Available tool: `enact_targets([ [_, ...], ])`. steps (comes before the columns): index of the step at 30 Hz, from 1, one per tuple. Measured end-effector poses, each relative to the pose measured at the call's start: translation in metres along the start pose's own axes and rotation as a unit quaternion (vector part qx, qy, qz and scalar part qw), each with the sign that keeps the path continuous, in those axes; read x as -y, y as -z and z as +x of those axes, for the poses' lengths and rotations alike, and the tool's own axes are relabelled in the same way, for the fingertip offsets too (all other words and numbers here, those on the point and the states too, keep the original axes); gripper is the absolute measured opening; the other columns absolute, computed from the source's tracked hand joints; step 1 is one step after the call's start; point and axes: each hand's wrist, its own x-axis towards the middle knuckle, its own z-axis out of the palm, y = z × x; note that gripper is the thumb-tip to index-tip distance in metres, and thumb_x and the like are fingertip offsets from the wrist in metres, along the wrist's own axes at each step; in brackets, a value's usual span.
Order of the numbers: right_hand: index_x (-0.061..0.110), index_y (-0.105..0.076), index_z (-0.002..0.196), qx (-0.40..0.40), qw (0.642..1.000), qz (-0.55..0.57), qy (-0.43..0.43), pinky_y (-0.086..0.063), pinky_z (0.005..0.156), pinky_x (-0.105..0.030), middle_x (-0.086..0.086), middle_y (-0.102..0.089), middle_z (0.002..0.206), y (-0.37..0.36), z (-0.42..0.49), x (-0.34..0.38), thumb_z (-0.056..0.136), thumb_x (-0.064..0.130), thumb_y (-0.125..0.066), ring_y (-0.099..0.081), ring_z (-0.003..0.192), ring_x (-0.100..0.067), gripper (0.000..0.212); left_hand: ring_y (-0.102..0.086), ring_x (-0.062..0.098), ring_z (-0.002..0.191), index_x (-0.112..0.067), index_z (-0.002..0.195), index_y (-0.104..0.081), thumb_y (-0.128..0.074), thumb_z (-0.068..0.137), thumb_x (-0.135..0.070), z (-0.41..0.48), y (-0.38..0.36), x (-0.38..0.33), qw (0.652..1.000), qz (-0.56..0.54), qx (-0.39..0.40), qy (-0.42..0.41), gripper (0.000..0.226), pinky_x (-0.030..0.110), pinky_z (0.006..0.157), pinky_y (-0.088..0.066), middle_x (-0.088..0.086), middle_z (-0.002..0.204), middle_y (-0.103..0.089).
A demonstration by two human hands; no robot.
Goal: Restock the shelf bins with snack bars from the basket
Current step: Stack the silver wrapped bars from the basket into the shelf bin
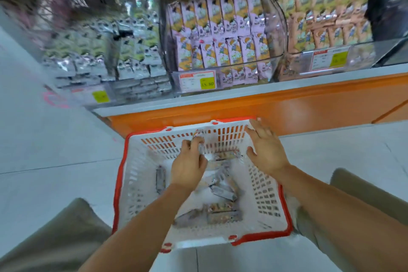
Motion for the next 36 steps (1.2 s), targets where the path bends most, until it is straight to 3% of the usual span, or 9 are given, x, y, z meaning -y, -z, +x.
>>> enact_targets([
  [2, 0.015, -0.045, 0.143, -0.007, 0.999, 0.014, 0.04, -0.034, 0.107, -0.036, -0.007, -0.039, 0.151, 0.025, 0.006, 0.033, 0.095, 0.02, -0.051, -0.039, 0.137, -0.026, 0.049, -0.048, 0.024, 0.053, -0.021, 0.131, -0.04, -0.049, 0.093, -0.016, -0.011, 0.034, 0.004, 0.998, -0.023, -0.056, 0.013, 0.039, 0.029, 0.042, -0.031, 0.009, 0.11, -0.046],
  [4, 0.02, -0.054, 0.135, -0.019, 0.995, 0.049, 0.087, -0.045, 0.085, -0.033, -0.004, -0.058, 0.13, 0.053, 0.009, 0.068, 0.095, 0.016, -0.05, -0.059, 0.109, -0.024, 0.041, -0.056, 0.031, 0.067, -0.018, 0.133, -0.039, -0.053, 0.09, -0.017, -0.023, 0.069, 0.005, 0.993, -0.057, -0.107, 0.011, 0.045, 0.036, 0.048, -0.041, 0.009, 0.114, -0.049],
  [9, 0.021, -0.065, 0.119, -0.12, 0.968, 0.12, 0.183, -0.054, 0.08, -0.036, 0.003, -0.068, 0.112, 0.117, 0.019, 0.142, 0.096, 0.015, -0.048, -0.064, 0.097, -0.017, 0.03, -0.058, 0.031, 0.079, -0.011, 0.129, -0.043, -0.054, 0.091, -0.02, -0.037, 0.151, 0.0, 0.97, -0.086, -0.226, 0.013, 0.04, 0.032, 0.054, -0.031, 0.013, 0.113, -0.056],
  [14, 0.02, -0.063, 0.119, -0.21, 0.944, 0.142, 0.21, -0.044, 0.073, -0.029, 0.005, -0.059, 0.104, 0.161, 0.044, 0.186, 0.097, 0.013, -0.047, -0.055, 0.092, -0.014, 0.028, -0.056, 0.024, 0.081, -0.014, 0.132, -0.041, -0.053, 0.094, -0.018, -0.016, 0.213, -0.012, 0.955, -0.085, -0.286, -0.004, 0.04, 0.029, 0.059, -0.036, 0.009, 0.117, -0.053],
  [19, 0.02, -0.05, 0.134, -0.195, 0.956, 0.092, 0.199, -0.035, 0.101, -0.034, 0.0, -0.052, 0.133, 0.177, 0.073, 0.2, 0.094, 0.017, -0.052, -0.044, 0.123, -0.019, 0.04, -0.058, 0.027, 0.089, -0.01, 0.132, -0.043, -0.056, 0.095, -0.019, 0.025, 0.248, -0.021, 0.965, -0.012, -0.262, -0.019, 0.04, 0.027, 0.066, -0.035, 0.012, 0.123, -0.05],
  [23, 0.022, -0.034, 0.148, -0.152, 0.971, 0.046, 0.181, -0.017, 0.118, -0.041, 0.001, -0.03, 0.156, 0.172, 0.095, 0.199, 0.095, 0.033, -0.055, -0.022, 0.145, -0.02, 0.058, -0.058, 0.03, 0.092, -0.008, 0.125, -0.049, -0.058, 0.095, -0.02, 0.058, 0.256, -0.023, 0.971, 0.042, -0.234, -0.017, 0.034, 0.032, 0.074, -0.042, 0.014, 0.121, -0.049],
  [29, 0.02, -0.039, 0.146, -0.151, 0.966, -0.001, 0.212, -0.009, 0.118, -0.039, 0.0, -0.03, 0.157, 0.17, 0.116, 0.195, 0.095, 0.041, -0.054, -0.016, 0.147, -0.019, 0.058, -0.057, 0.031, 0.099, -0.006, 0.128, -0.048, -0.053, 0.097, -0.024, 0.081, 0.251, -0.023, 0.973, 0.091, -0.211, -0.007, 0.036, 0.034, 0.078, -0.043, 0.015, 0.123, -0.048],
  [34, 0.018, -0.048, 0.14, -0.172, 0.957, 0.039, 0.231, -0.013, 0.117, -0.041, -0.001, -0.039, 0.151, 0.166, 0.12, 0.189, 0.091, 0.038, -0.059, -0.025, 0.144, -0.02, 0.054, -0.04, 0.03, 0.126, -0.005, 0.146, -0.033, -0.051, 0.091, -0.038, 0.08, 0.243, -0.015, 0.97, 0.167, -0.167, -0.05, 0.067, 0.038, 0.104, -0.032, 0.015, 0.137, -0.045],
  [36, 0.019, -0.048, 0.14, -0.179, 0.955, 0.038, 0.233, -0.013, 0.117, -0.04, 0.0, -0.04, 0.15, 0.164, 0.12, 0.188, 0.091, 0.038, -0.06, -0.026, 0.144, -0.02, 0.054, -0.033, 0.029, 0.133, -0.006, 0.149, -0.029, -0.036, 0.089, -0.053, 0.076, 0.24, -0.014, 0.961, 0.227, -0.153, -0.041, 0.076, 0.043, 0.107, -0.028, 0.012, 0.144, -0.041],
])
